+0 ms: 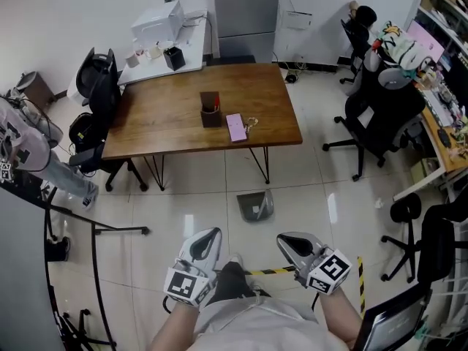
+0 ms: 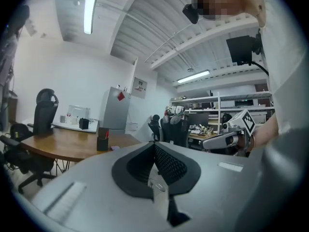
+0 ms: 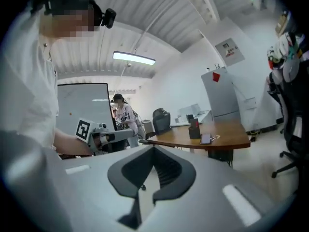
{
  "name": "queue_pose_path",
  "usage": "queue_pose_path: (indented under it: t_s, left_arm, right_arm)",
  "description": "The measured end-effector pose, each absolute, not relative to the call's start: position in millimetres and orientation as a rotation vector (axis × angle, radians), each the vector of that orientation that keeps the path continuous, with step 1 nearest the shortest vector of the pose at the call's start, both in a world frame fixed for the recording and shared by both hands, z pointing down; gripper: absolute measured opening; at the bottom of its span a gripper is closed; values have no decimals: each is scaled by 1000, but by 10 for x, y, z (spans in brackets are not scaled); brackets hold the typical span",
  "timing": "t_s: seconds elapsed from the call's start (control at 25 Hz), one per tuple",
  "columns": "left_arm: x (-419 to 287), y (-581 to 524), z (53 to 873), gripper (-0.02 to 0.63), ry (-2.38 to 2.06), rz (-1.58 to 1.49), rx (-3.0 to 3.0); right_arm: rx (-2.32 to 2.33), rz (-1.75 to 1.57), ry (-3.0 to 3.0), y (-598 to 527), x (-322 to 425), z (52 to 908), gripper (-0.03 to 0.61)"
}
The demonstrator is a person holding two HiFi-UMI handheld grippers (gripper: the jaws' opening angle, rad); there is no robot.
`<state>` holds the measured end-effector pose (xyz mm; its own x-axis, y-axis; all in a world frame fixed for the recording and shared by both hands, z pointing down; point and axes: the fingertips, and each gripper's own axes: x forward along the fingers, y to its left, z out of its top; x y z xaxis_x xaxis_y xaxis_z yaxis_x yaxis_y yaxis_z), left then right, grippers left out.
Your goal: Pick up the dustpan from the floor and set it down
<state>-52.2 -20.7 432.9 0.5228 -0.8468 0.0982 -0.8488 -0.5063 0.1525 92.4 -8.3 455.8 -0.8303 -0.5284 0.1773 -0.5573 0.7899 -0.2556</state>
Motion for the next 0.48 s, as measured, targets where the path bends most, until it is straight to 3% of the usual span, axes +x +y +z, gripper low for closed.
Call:
queue_pose_path:
  t_s: [0.48]
  left_arm:
    - [-308,543,3901,15,-1495,-94,2631]
  right_arm:
    - [1152,277,-2819,476,1195,4051,2]
